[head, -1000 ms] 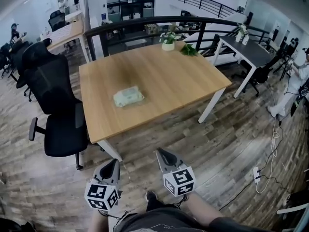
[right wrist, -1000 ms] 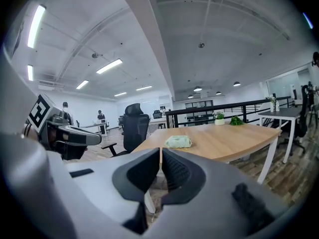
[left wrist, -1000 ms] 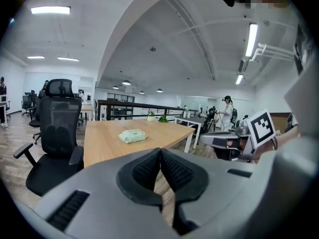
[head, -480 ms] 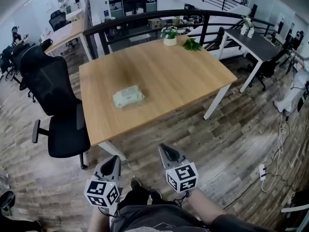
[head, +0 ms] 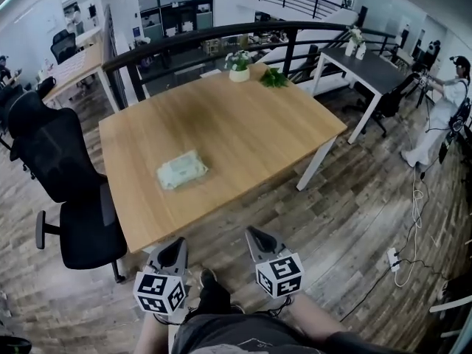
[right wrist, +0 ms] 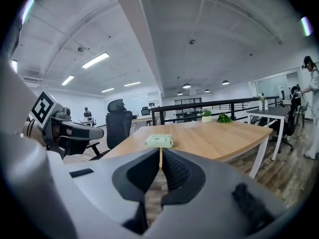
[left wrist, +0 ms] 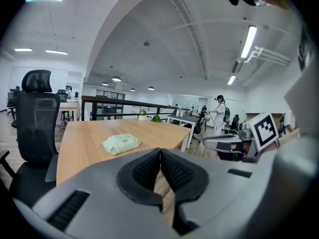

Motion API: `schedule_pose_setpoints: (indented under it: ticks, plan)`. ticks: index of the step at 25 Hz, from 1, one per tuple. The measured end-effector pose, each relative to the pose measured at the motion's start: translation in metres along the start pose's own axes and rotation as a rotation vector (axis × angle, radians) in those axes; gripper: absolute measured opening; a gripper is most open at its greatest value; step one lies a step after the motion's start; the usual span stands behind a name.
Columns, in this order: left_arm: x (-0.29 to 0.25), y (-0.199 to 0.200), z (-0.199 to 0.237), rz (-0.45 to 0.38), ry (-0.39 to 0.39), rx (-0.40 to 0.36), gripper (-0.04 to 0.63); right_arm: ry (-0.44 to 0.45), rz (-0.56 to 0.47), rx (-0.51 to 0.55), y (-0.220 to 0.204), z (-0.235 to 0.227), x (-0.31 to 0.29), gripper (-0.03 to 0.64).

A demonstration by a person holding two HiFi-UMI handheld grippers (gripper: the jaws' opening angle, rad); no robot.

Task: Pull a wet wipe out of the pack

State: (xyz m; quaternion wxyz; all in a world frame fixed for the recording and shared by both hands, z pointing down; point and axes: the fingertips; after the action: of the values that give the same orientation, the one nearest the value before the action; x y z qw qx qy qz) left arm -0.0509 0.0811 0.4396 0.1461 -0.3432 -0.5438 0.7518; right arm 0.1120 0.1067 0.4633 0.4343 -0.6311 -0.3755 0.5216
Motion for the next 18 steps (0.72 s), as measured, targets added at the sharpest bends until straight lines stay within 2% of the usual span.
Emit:
schedule_pose_setpoints:
  ticks: [12, 18]
  plan:
    - [-0.064, 0.022, 0.109, 0.020, -0.013, 0.037, 0.012, -0.005, 0.034, 0.036, 0.032, 0.006, -0.120, 0.029]
    - [-0.092, 0.032, 0.144, 0.033, -0.042, 0.066, 0.014, -0.051, 0.053, 0.058, 0.049, 0.007, -0.157, 0.029]
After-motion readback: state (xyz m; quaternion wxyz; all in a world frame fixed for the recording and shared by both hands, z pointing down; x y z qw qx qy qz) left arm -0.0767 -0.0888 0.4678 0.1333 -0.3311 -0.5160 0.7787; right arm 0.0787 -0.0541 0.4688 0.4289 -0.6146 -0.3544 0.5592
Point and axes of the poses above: the fingertips, and each gripper's own axes: x backward along the fingers, z to its left, y out of its top, and after that the axes turned 4 degrees about -y, right-handed
